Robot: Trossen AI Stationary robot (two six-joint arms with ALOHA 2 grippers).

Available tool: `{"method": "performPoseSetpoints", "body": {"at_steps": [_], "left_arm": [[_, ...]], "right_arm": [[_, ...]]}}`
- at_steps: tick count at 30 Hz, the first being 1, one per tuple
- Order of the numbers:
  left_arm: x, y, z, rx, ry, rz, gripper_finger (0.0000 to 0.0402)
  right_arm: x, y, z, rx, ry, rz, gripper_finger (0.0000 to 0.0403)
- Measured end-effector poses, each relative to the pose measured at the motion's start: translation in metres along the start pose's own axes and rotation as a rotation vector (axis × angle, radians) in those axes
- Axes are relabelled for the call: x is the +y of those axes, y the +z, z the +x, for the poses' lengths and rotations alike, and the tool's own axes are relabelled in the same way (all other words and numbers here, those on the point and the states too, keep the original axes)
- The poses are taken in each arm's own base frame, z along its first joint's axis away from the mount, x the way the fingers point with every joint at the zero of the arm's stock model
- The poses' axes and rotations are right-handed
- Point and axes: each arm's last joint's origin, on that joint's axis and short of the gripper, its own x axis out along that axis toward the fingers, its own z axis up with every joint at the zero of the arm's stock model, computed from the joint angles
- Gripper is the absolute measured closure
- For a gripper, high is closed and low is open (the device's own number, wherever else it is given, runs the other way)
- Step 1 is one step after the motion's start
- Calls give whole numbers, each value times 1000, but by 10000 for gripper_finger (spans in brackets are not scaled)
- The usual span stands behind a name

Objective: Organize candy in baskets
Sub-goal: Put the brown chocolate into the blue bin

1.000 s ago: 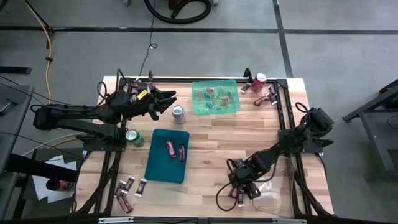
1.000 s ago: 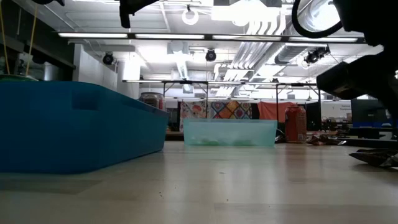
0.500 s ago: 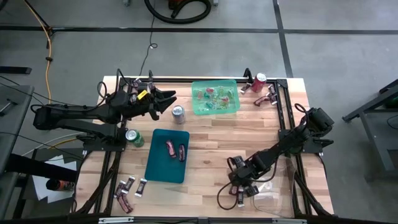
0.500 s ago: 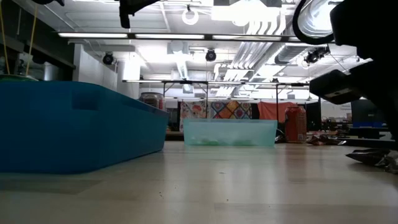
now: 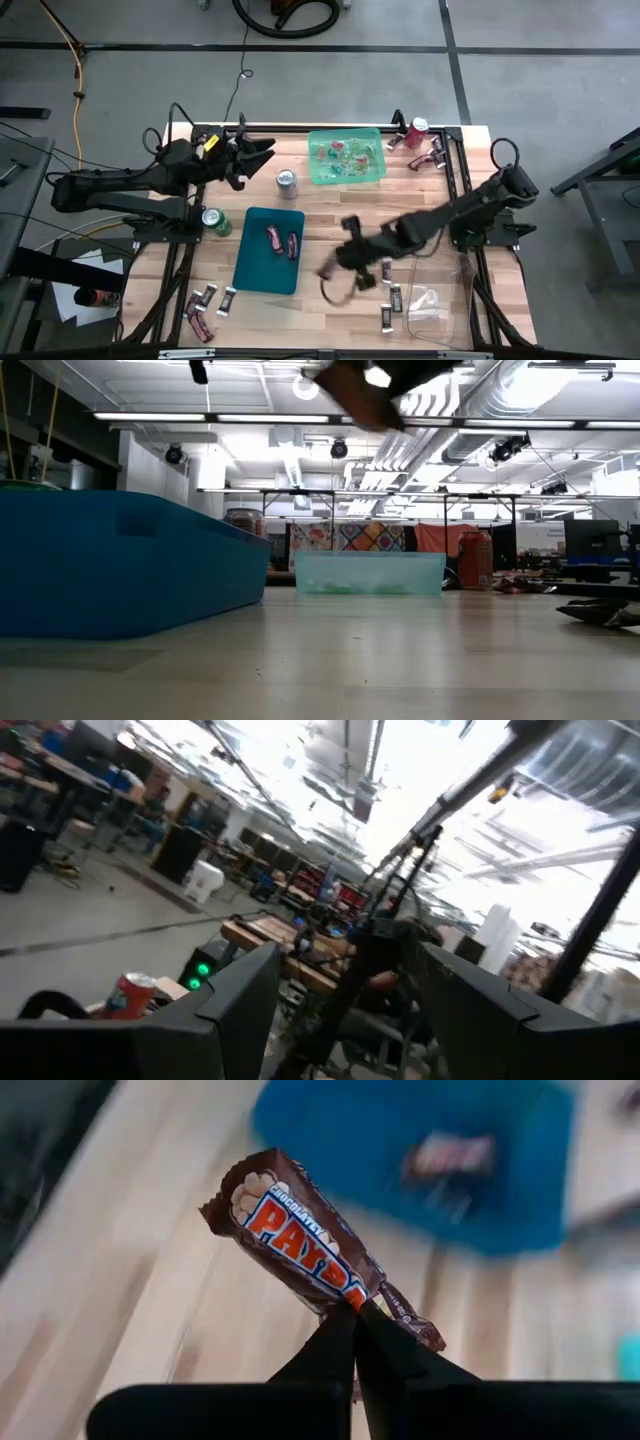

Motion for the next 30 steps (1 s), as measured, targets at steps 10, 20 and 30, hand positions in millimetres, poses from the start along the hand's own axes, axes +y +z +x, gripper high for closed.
{"method": "performPoseSetpoints", "body": {"at_steps": [10, 20, 30], "left_arm": [[-1, -1, 0, 20, -37, -26, 179], [-1, -1, 0, 21, -37, -19, 179], [-1, -1, 0, 21, -36, 1, 179]], "right_arm": [[-26, 23, 97, -386, 0, 95, 401], [-29, 11, 124, -341, -21, 319, 346], [-63, 23, 63, -340, -67, 377, 224]]}}
